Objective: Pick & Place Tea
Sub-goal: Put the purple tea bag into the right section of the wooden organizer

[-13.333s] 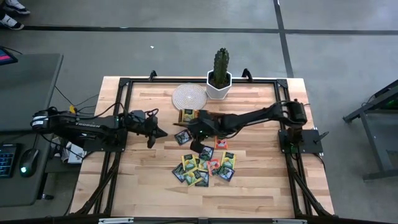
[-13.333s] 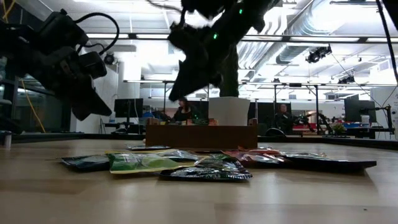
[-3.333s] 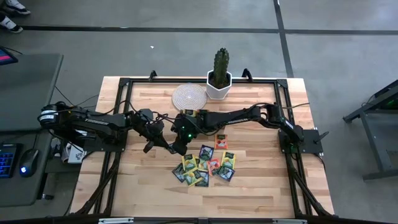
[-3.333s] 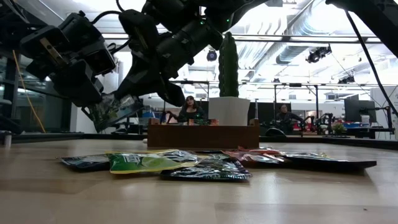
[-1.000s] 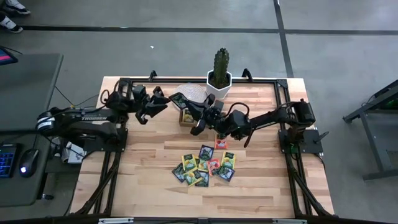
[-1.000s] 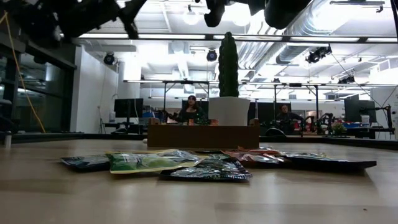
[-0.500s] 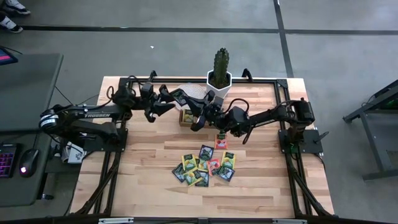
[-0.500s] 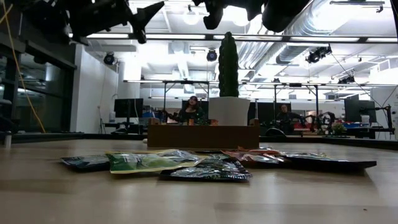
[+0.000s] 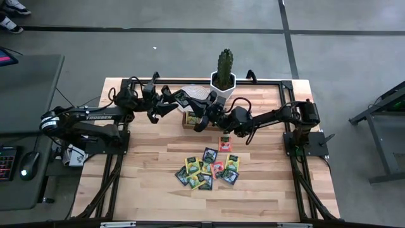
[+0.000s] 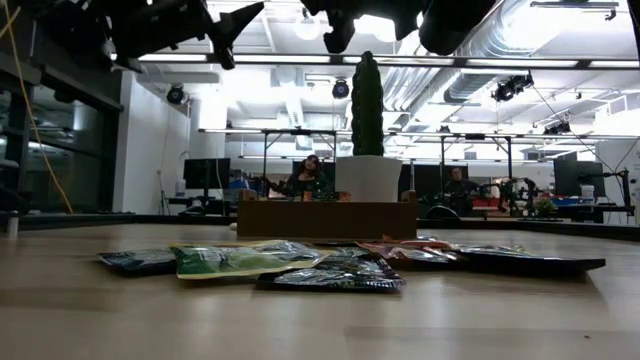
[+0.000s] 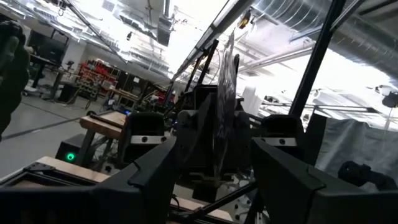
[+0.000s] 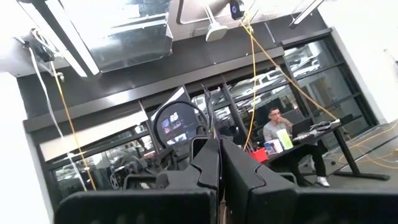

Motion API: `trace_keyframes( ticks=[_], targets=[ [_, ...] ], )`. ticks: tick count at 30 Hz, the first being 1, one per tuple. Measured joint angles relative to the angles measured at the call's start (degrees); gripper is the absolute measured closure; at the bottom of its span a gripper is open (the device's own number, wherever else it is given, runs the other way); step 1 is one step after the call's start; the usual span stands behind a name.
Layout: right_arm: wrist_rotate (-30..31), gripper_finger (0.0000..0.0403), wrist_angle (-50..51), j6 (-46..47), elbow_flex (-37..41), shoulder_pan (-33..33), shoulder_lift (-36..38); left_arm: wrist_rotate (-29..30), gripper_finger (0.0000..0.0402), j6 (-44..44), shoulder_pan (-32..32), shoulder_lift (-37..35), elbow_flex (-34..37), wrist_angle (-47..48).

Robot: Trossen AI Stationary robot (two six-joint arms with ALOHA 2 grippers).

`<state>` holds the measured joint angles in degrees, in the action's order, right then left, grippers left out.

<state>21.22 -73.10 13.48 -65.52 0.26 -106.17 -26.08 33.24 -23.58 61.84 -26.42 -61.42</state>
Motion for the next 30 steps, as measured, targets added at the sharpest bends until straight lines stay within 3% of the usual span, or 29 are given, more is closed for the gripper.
trace_keyframes(
  ticks=[12, 16, 22, 30],
  targets=[
    [-0.5, 0.0403, 0.3, 1.0, 0.0, -0.7, 0.0, -2.0, 0.0208, -0.4, 0.5, 6.1, -5.8, 1.6],
    [-0.5, 0.0403, 0.0, 0.8, 0.0, -0.7, 0.0, -2.0, 0.0254, -0.5, 0.8, 7.7, -5.8, 2.1],
    [-0.2, 0.0403, 0.0, 0.6, 0.0, -0.7, 0.0, -1.7, 0.0382, -1.7, 0.8, 7.8, -5.8, 1.9],
    [-0.8, 0.0403, 3.5, -0.5, 0.0, -0.7, 1.7, -1.6, 0.0396, -2.0, 0.8, 7.8, -5.8, 1.8]
  ],
)
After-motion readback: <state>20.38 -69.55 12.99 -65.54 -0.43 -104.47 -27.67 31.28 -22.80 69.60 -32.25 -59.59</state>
